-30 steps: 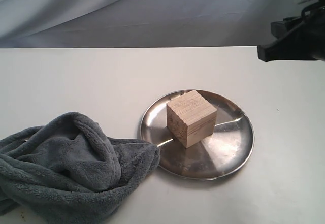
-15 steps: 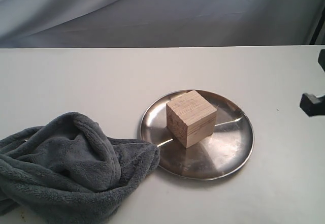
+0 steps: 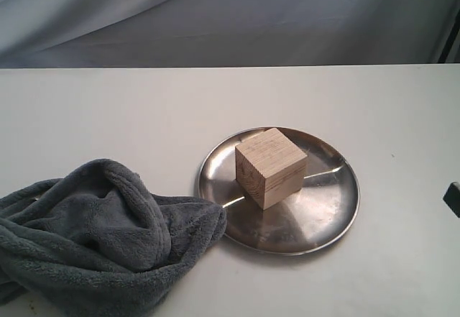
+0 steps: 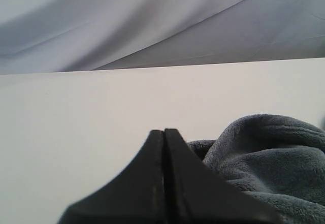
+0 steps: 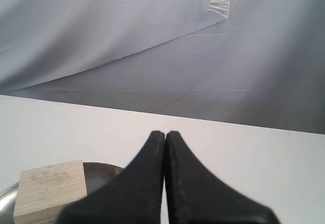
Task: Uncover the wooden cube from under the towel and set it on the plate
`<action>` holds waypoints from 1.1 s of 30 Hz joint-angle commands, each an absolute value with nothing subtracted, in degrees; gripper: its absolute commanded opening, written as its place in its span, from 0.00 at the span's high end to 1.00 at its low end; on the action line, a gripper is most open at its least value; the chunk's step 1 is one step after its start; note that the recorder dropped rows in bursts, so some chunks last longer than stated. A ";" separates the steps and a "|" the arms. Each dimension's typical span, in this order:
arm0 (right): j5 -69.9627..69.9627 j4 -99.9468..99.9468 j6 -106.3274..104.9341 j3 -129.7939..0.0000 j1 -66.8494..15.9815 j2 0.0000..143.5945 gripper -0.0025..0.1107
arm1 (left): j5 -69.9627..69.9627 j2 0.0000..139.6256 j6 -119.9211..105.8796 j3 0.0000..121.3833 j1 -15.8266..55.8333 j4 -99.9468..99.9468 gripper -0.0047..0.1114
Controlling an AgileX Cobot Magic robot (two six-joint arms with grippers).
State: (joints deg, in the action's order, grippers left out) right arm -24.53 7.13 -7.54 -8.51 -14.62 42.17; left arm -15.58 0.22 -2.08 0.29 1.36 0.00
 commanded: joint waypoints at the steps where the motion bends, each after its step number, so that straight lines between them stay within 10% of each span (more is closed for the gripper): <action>1: -25.18 8.15 -7.49 -8.33 -14.88 41.82 0.98 | -15.28 0.00 -1.89 0.00 1.64 0.00 0.96; 16: -25.18 8.16 -8.66 -8.33 -14.69 41.56 0.98 | -15.28 0.00 -2.01 0.00 1.64 0.00 0.96; 33: -0.54 6.83 -13.74 -7.56 5.72 17.80 0.98 | -15.28 0.00 -2.03 0.00 1.64 0.00 0.96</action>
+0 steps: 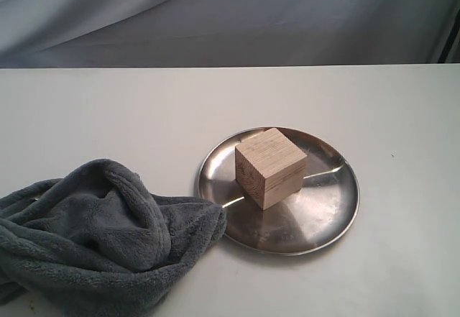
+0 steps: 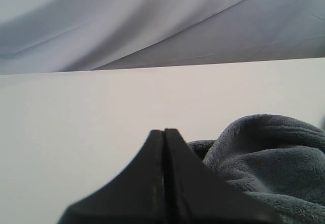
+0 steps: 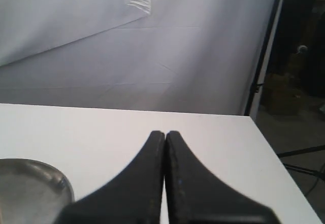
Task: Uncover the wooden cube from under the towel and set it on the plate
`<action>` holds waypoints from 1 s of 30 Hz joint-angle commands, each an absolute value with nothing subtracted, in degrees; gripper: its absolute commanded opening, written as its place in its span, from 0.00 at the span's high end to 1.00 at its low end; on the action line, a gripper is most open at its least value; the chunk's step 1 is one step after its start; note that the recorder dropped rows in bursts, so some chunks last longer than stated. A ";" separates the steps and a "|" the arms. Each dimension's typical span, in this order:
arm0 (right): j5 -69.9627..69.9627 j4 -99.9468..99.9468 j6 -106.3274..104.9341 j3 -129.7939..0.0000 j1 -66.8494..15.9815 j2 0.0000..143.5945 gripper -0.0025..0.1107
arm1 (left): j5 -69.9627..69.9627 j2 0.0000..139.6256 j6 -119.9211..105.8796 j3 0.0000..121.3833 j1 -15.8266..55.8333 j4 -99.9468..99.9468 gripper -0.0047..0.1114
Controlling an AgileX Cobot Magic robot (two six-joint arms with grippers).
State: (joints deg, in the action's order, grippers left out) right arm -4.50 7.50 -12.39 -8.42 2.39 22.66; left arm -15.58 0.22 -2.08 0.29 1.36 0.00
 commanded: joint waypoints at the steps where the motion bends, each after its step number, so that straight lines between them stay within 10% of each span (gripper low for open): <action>1: -0.54 6.83 -13.74 -6.99 6.21 16.59 0.98 | -15.28 0.00 -2.03 0.00 1.64 0.00 0.96; 30: 8.77 3.40 -15.16 0.00 6.78 0.00 0.98 | -15.28 0.00 -2.01 0.00 1.64 0.00 0.96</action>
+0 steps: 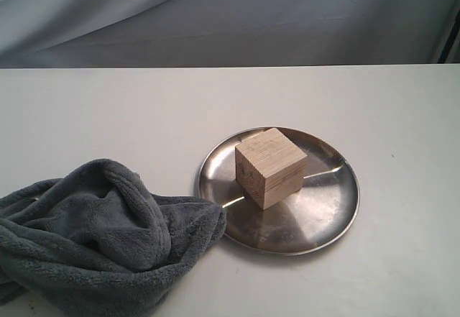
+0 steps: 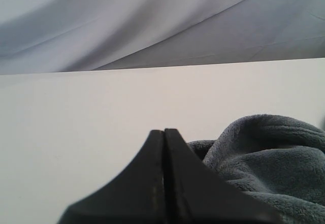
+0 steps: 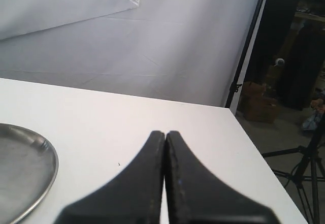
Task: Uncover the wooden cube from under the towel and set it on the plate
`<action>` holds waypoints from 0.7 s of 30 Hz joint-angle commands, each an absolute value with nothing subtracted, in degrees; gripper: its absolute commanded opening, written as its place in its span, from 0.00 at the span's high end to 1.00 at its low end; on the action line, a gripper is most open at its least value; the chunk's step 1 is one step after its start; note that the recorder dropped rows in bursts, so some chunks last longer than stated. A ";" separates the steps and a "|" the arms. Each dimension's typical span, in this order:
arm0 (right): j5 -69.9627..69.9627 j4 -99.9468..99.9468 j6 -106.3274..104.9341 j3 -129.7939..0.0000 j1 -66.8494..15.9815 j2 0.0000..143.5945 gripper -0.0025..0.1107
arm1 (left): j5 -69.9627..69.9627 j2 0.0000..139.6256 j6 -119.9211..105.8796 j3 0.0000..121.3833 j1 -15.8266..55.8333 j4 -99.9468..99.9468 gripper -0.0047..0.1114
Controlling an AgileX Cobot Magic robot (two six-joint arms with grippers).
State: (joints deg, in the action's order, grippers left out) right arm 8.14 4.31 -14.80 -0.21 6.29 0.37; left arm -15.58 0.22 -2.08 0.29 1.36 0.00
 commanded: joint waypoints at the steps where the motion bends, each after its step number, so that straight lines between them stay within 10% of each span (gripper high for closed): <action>1: 9.22 3.40 -15.16 0.00 6.78 0.00 0.98 | -15.28 0.00 -2.01 0.00 1.64 0.00 0.96; 21: 19.73 -6.88 -0.40 0.00 6.78 0.00 0.98 | -15.28 0.00 -1.99 0.00 1.64 0.00 0.96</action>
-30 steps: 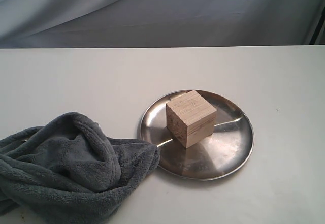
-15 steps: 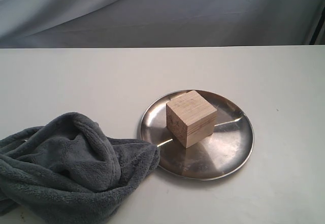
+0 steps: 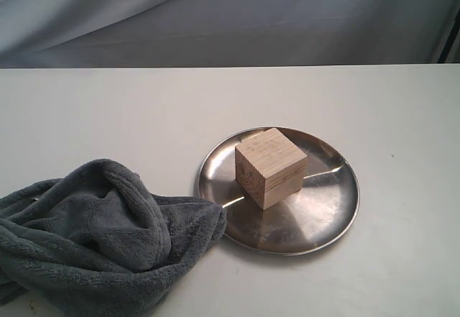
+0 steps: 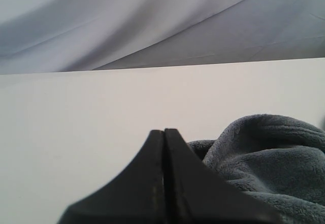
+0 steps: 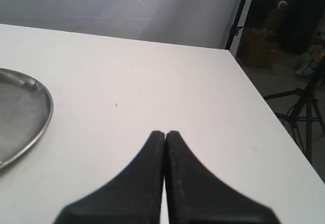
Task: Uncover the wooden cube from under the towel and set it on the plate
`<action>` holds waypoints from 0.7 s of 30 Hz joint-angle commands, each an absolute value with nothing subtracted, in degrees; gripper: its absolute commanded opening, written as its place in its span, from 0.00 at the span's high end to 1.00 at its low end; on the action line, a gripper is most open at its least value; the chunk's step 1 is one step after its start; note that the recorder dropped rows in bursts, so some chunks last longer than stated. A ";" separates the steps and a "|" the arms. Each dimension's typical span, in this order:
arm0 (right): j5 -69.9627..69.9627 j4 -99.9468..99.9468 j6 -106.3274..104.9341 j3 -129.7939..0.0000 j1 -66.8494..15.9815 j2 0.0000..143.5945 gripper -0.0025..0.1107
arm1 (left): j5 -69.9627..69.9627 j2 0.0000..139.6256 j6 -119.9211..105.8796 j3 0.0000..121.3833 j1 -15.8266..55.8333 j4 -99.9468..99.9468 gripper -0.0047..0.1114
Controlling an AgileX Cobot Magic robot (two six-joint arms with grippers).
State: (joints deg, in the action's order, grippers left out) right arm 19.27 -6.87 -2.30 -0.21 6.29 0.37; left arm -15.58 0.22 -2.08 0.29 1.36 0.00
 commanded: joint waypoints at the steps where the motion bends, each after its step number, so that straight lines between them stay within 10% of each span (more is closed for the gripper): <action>1: 19.73 -6.75 0.90 0.00 6.78 0.00 0.98 | -15.28 0.00 -1.99 0.00 1.64 0.00 0.96; 21: 19.63 0.66 -1.06 0.00 1.11 0.00 0.98 | -15.28 0.00 -2.01 0.00 1.64 0.00 0.96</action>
State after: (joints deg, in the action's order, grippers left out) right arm 19.63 -1.00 -0.67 -0.21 1.62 0.37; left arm -15.58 0.22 -2.08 0.29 1.36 0.00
